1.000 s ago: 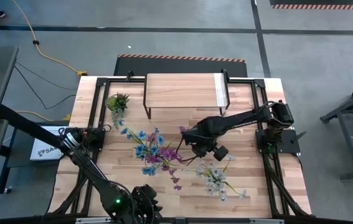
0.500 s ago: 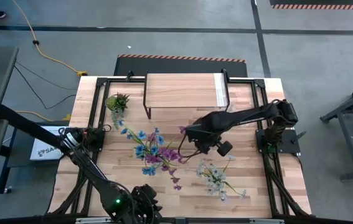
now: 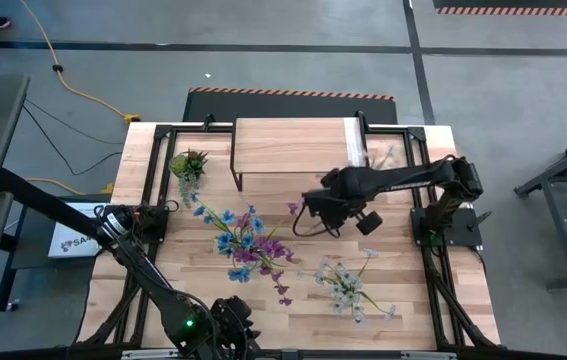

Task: Pick and place flowers into a vace then onto a shelf
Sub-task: Put the white flowers into the right transparent vase

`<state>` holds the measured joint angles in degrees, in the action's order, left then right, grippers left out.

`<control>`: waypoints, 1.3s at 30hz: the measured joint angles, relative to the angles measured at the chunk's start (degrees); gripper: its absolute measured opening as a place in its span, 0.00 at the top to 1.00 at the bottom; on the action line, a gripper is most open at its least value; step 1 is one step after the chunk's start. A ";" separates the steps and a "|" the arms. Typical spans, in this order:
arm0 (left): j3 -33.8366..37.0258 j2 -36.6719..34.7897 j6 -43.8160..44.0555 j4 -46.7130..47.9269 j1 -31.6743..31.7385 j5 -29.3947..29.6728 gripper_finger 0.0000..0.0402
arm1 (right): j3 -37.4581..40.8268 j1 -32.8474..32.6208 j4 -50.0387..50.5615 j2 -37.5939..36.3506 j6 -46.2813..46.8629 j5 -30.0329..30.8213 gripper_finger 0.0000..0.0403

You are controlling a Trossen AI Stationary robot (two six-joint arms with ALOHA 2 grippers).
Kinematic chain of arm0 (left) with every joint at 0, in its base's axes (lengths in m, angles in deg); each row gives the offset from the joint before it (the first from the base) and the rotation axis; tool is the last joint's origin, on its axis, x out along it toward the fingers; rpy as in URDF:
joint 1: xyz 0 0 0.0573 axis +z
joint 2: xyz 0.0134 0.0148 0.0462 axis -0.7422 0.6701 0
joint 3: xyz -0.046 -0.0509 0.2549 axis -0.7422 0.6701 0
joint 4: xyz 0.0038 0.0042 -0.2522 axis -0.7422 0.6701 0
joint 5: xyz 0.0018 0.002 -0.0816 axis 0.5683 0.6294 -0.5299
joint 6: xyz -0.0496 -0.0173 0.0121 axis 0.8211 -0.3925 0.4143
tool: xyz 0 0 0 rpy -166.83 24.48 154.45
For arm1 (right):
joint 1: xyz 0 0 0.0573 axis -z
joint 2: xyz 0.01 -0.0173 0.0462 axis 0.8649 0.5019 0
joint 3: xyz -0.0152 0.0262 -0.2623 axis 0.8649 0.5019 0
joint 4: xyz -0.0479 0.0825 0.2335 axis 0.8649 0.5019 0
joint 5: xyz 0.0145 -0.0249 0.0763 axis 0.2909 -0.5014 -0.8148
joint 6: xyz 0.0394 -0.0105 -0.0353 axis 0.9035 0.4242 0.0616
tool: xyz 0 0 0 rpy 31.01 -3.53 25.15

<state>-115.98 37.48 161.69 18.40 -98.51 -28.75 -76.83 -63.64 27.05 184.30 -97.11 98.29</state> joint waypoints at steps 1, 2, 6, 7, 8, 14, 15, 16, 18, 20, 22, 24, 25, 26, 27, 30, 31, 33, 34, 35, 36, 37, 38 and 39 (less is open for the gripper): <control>0.00 0.00 -0.01 -0.03 0.00 -0.01 0.51 | 0.00 0.44 -0.11 -0.63 0.31 0.32 1.00; 0.00 0.00 -0.01 0.05 0.00 -0.03 0.51 | 0.00 0.89 -0.10 -1.22 0.49 0.36 1.00; 0.00 0.00 -0.92 -0.03 0.00 -0.03 0.51 | 0.00 2.28 -0.06 -4.37 1.89 2.31 1.00; 0.00 0.00 -1.04 -0.02 0.00 -0.03 0.51 | 0.00 2.47 -0.08 -5.20 1.92 2.67 1.00; 0.00 0.00 -1.07 0.04 0.00 -0.03 0.51 | 0.00 2.65 -0.04 -6.06 1.95 3.04 1.00; 0.00 0.00 -1.07 0.51 0.00 0.01 0.51 | 0.00 2.67 -0.04 -10.83 2.36 4.55 1.00; 0.00 0.00 -1.06 0.65 0.00 0.17 0.51 | 0.00 2.66 -0.03 -11.48 2.40 4.57 1.00; 0.00 0.00 -1.07 0.78 0.00 0.32 0.51 | 0.00 2.66 -0.05 -12.12 2.46 4.57 1.00; 0.00 0.00 -1.06 0.80 0.00 0.40 0.51 | 0.00 2.62 -0.06 -13.34 2.51 4.54 1.00; 0.00 0.00 -0.92 0.88 0.00 0.47 0.51 | 0.00 2.61 -0.05 -14.50 2.71 4.58 1.00; 0.00 0.00 -0.90 0.86 0.00 0.49 0.51 | 0.00 2.49 -0.06 -15.61 3.30 4.65 1.00; 0.00 0.00 -0.88 0.83 0.00 0.51 0.51 | 0.00 2.20 -0.07 -16.70 3.84 5.77 1.00; 0.00 0.00 -0.88 0.81 0.00 0.51 0.51 | 0.00 1.98 -0.07 -17.32 3.93 6.93 1.00; 0.00 0.00 -0.86 0.77 0.00 0.53 0.51 | 0.00 1.65 -0.09 -17.93 3.99 8.16 1.00; 0.00 0.00 -0.71 0.66 0.00 0.53 0.51 | 0.00 1.33 -0.09 -18.52 4.00 9.25 1.00; 0.00 -0.01 0.56 0.51 0.14 1.62 0.51 | 0.00 0.15 -0.04 -20.15 5.02 12.19 1.00; 0.00 -0.03 0.70 0.27 0.34 1.96 0.51 | 0.00 -0.27 -0.07 -20.57 5.28 13.29 1.00; 0.00 -0.07 0.63 -0.87 0.68 2.37 0.51 | 0.00 -1.31 -0.07 -21.41 5.40 15.74 1.00; -0.20 -0.07 0.67 -0.92 1.08 2.43 0.51 | 0.00 -1.90 -0.09 -21.81 5.40 17.04 1.00; -0.55 -0.07 0.65 -0.69 1.24 2.53 0.51 | -0.05 -2.42 -0.06 -22.05 5.40 18.25 1.00; -1.02 -0.07 0.38 -0.68 1.59 2.65 0.51 | -0.46 -2.92 0.10 -22.12 5.41 19.07 1.00; -1.55 -0.07 -0.21 -0.83 1.98 2.63 0.51 | -1.04 -3.50 0.04 -22.12 5.50 19.62 1.00; -2.07 -0.08 -1.00 -0.87 2.32 2.57 0.51 | -1.82 -4.01 -0.03 -22.08 5.55 19.71 1.00; -2.56 -0.11 -1.71 -0.84 2.69 2.31 0.51 | -2.68 -4.63 -0.06 -21.95 5.54 19.75 1.00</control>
<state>-118.53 37.38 159.98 17.56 -95.82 -26.44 -79.51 -68.27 26.99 162.34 -91.58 118.03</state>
